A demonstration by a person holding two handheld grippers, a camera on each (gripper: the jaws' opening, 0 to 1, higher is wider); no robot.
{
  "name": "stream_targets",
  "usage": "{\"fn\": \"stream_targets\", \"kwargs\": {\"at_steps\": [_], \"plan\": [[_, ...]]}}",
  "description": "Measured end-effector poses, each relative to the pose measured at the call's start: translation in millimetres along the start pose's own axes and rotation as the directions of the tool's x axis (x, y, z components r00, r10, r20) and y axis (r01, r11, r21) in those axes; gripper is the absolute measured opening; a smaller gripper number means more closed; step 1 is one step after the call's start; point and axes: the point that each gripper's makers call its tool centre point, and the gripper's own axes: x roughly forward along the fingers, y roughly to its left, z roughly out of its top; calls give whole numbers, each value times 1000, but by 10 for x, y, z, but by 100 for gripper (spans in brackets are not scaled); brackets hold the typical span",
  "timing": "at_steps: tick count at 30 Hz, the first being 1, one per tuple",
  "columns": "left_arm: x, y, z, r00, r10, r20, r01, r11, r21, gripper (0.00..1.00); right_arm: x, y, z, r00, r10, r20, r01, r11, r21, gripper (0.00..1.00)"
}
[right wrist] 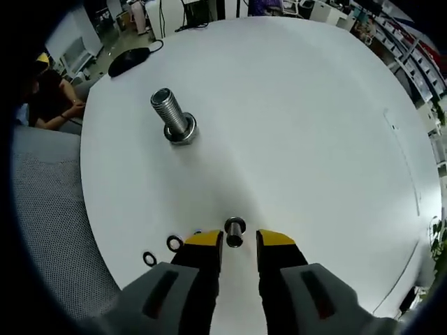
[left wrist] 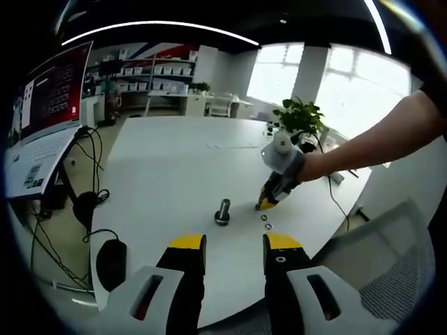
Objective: Place the washer onto the threaded stud by aligning its center hole with the stud, sliding it down to the base, and recovering from edge contact or off-axis alignment until the washer reaches the visible bottom stop.
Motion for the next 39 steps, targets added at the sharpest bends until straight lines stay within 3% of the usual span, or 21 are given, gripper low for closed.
{"fn": "stream_targets", "kwargs": {"at_steps": [2,4,12,17,24,26,39], "plan": [[-6,4,6,1000,0,2,0,1000,1,31,36,-42,-33,1000,-1,0,1,1000,7,23],[-14,0,21,1000,0,5,0,1000,2,31,-132,115,-94,1000,-5,1,5,1000,12,24],[-41,21,92,1000,6,21,-7,1000,10,31,-70,151,-296,1000,-3,6,3,999,50,25],[-47,19,125,1000,6,27,-6,1000,18,31,-99,366,-403,1000,26,14,-27,996,86,26],[-50,-26,148,999,-2,32,1,1000,21,31,-33,490,-397,998,59,28,-61,995,83,26],[-47,-20,138,1000,-3,31,2,1000,22,31,-160,685,-413,997,68,31,-71,994,82,26],[-50,-37,137,999,-6,37,5,1000,20,31,-61,970,-438,992,121,28,-122,992,29,27]]}}
